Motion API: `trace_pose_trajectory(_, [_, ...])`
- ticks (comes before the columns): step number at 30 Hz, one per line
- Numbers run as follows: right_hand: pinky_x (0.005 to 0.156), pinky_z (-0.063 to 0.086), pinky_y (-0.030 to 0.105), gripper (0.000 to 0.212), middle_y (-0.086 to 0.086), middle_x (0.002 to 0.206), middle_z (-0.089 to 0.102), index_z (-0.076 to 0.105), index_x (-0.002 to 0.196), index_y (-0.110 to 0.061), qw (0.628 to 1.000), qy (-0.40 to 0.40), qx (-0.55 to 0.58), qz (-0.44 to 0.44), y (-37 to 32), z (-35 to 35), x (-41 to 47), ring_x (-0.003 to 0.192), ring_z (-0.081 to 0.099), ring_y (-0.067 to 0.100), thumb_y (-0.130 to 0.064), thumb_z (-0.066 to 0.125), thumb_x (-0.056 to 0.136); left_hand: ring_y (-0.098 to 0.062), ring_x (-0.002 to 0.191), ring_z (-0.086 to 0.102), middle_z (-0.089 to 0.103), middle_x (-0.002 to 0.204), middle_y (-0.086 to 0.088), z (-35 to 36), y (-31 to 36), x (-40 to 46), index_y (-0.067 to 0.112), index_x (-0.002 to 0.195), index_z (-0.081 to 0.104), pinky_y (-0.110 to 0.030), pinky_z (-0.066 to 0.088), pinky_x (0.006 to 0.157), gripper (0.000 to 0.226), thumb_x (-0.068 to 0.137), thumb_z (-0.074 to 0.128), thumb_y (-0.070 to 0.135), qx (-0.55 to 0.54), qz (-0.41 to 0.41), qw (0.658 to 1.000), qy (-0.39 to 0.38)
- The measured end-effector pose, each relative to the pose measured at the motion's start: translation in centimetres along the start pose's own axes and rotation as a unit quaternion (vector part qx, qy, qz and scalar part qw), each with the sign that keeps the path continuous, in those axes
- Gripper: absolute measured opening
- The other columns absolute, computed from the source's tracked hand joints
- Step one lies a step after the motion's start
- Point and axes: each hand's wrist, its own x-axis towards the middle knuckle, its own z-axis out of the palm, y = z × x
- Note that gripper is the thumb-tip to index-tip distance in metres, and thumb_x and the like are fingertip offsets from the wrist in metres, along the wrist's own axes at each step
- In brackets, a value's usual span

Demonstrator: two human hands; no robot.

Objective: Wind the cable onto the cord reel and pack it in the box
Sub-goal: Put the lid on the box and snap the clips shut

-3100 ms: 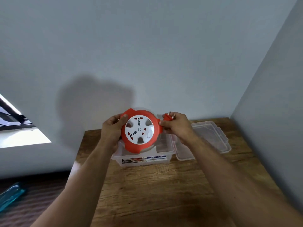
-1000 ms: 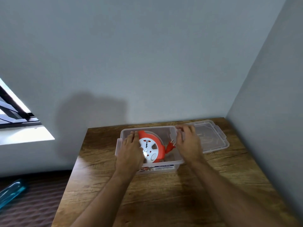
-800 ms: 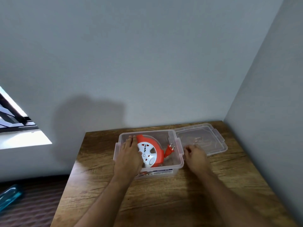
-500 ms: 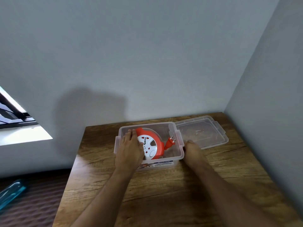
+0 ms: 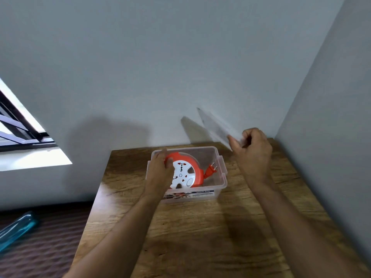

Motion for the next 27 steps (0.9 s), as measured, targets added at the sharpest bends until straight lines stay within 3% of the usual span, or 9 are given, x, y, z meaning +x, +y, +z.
trace_pose_trajectory(3, [0.048, 0.048, 0.021, 0.029, -0.004, 0.070, 0.060, 0.048, 0.082, -0.029, 0.993, -0.001, 0.119, 0.012, -3.9, -0.8, -1.0, 0.056, 0.062, 0.015, -0.044, 0.073, 0.085, 0.021, 0.083, 0.061, 0.057, 0.150, -0.012, -0.9, 0.6, 0.1, 0.012, 0.155, 0.046, 0.001, 0.040, 0.074, 0.049, 0.109, 0.047, 0.031, -0.111, -0.032, 0.993, 0.016])
trace_pose_trajectory(6, [0.041, 0.051, 0.022, 0.019, -0.002, 0.068, 0.066, 0.050, 0.097, -0.036, 0.962, -0.020, 0.265, 0.067, -6.1, -0.8, -2.2, 0.046, 0.065, 0.014, -0.049, 0.063, 0.092, -0.008, 0.124, 0.065, 0.060, 0.146, -0.008, -1.9, 1.5, 0.3, 0.020, 0.156, 0.041, -0.018, 0.051, 0.092, 0.057, 0.107, 0.041, 0.050, -0.210, -0.049, 0.975, 0.054])
trace_pose_trajectory(9, [0.042, 0.056, 0.034, 0.025, 0.004, 0.064, 0.068, 0.054, 0.115, -0.030, 0.931, -0.090, 0.310, 0.170, -5.2, -0.2, -2.6, 0.045, 0.063, 0.022, -0.045, 0.055, 0.095, 0.006, 0.076, 0.075, 0.068, 0.106, 0.003, -2.8, 2.0, 0.8, 0.023, 0.136, 0.050, -0.013, 0.056, 0.056, 0.044, 0.107, 0.038, 0.053, -0.343, -0.088, 0.932, 0.081])
trace_pose_trajectory(13, [0.036, 0.045, 0.030, 0.027, 0.013, 0.057, 0.058, 0.061, 0.102, -0.003, 0.895, -0.159, 0.294, 0.297, -2.0, 0.6, -2.6, 0.040, 0.052, 0.022, -0.029, 0.054, 0.103, -0.024, 0.090, 0.072, 0.071, 0.103, -0.007, -3.7, 0.9, 1.7, 0.019, 0.109, 0.064, -0.030, 0.054, 0.065, 0.038, 0.108, 0.041, 0.048, -0.300, -0.108, 0.941, 0.113])
trace_pose_trajectory(15, [0.037, 0.045, 0.030, 0.015, 0.013, 0.057, 0.062, 0.061, 0.104, -0.003, 0.889, -0.183, 0.265, 0.326, -0.4, 0.7, -2.8, 0.040, 0.053, 0.024, -0.017, 0.055, 0.101, -0.022, 0.094, 0.069, 0.071, 0.111, -0.007, -4.0, 0.0, 1.9, 0.014, 0.124, 0.065, -0.024, 0.047, 0.065, 0.038, 0.107, 0.047, 0.043, -0.252, -0.103, 0.953, 0.135])
trace_pose_trajectory(17, [0.039, 0.048, 0.032, 0.016, 0.012, 0.063, 0.071, 0.058, 0.111, -0.022, 0.891, -0.220, 0.224, 0.329, 0.5, 0.8, -3.2, 0.044, 0.059, 0.027, -0.013, 0.053, 0.099, -0.009, 0.085, 0.067, 0.072, 0.111, -0.003, -4.1, -1.0, 1.9, 0.011, 0.129, 0.066, -0.018, 0.042, 0.061, 0.040, 0.106, 0.052, 0.040, -0.190, -0.103, 0.969, 0.124])
trace_pose_trajectory(19, [0.039, 0.050, 0.031, 0.018, 0.008, 0.070, 0.074, 0.054, 0.116, -0.032, 0.905, -0.240, 0.163, 0.312, 1.0, 1.0, -3.6, 0.048, 0.066, 0.025, -0.025, 0.057, 0.100, 0.000, 0.077, 0.060, 0.071, 0.106, 0.000, -4.0, -1.7, 1.4, 0.010, 0.129, 0.067, -0.017, 0.040, 0.058, 0.043, 0.104, 0.053, 0.044, -0.142, -0.113, 0.977, 0.113])
trace_pose_trajectory(23, [0.056, 0.059, 0.034, 0.036, -0.002, 0.095, 0.075, 0.061, 0.116, -0.028, 0.941, -0.254, -0.044, 0.219, 1.8, 1.4, -2.9, 0.069, 0.073, 0.016, -0.054, 0.062, 0.092, -0.007, 0.071, 0.061, 0.070, 0.098, 0.001, -3.6, -2.2, 0.6, 0.011, 0.131, 0.064, -0.019, 0.040, 0.055, 0.053, 0.099, 0.058, 0.052, -0.099, -0.123, 0.981, 0.110])
trace_pose_trajectory(27, [0.047, 0.038, 0.019, 0.032, -0.012, 0.077, 0.069, 0.075, 0.098, -0.021, 0.926, -0.293, -0.156, 0.180, 2.2, 1.4, -2.1, 0.063, 0.059, 0.004, -0.050, 0.069, 0.086, -0.006, 0.067, 0.062, 0.071, 0.101, -0.005, -2.7, -3.0, 0.5, 0.008, 0.132, 0.061, -0.019, 0.042, 0.046, 0.051, 0.093, 0.072, 0.039, -0.079, -0.163, 0.981, 0.074])
